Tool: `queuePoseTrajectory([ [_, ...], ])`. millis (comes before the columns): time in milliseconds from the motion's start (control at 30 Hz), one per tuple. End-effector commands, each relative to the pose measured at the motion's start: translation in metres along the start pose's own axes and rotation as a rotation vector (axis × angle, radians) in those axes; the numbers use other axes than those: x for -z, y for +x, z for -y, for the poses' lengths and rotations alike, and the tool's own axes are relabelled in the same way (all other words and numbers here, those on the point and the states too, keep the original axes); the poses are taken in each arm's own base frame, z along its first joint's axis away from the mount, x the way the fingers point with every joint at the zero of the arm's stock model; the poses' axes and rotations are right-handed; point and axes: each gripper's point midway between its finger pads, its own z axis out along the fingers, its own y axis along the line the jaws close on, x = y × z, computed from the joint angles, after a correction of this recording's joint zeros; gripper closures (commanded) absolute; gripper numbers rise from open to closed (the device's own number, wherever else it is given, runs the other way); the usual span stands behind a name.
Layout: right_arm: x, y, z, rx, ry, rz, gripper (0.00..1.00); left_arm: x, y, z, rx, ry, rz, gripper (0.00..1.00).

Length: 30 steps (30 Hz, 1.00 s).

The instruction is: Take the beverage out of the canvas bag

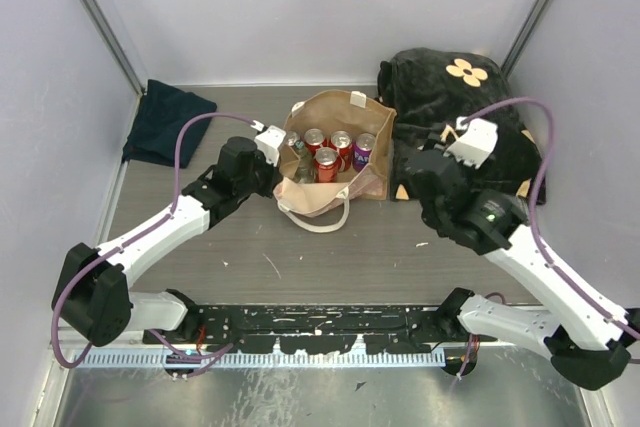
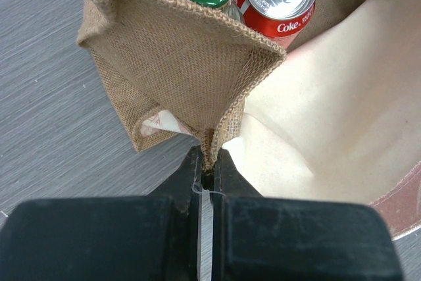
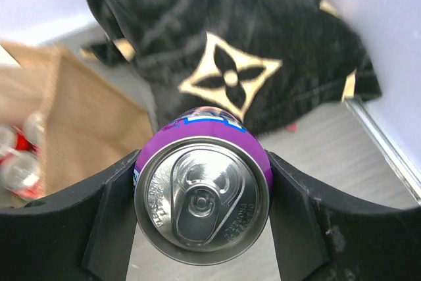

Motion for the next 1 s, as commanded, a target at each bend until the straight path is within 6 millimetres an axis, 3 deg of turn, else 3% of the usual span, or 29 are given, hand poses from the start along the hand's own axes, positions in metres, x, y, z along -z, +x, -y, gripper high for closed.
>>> queuePoseTrajectory([
  [0, -0.01, 0.069, 0.002, -0.06, 0.037, -0.109, 0.99, 0.0, 0.03, -0.006, -0.019, -0.018, -0.113, 0.93],
  [100, -0.016, 0.11, -0.003, -0.089, 0.011, -0.17, 0.99, 0.001, 0.032, -0.005, -0.014, -0.013, -0.109, 0.92],
  [200, -0.02, 0.138, -0.006, -0.132, -0.018, -0.214, 0.99, 0.002, 0.032, -0.004, -0.012, -0.012, -0.106, 0.92],
  [533, -0.039, 0.196, -0.017, -0.117, -0.054, -0.316, 0.99, 0.002, 0.031, -0.004, -0.01, -0.011, -0.1, 0.88],
  [767, -0.053, 0.212, -0.024, -0.034, -0.018, -0.325, 0.96, 0.001, 0.033, -0.006, -0.011, -0.019, -0.102, 0.88],
  [833, -0.054, 0.217, -0.023, -0.017, -0.004, -0.335, 0.86, 0.001, 0.032, -0.005, -0.011, -0.018, -0.099, 0.88],
  [900, -0.054, 0.221, -0.021, -0.005, 0.012, -0.351, 0.51, 0.001, 0.033, -0.005, -0.011, -0.017, -0.1, 0.88],
  [967, -0.053, 0.222, -0.017, -0.007, 0.038, -0.358, 0.29, 0.001, 0.033, -0.005, -0.011, -0.017, -0.1, 0.88],
])
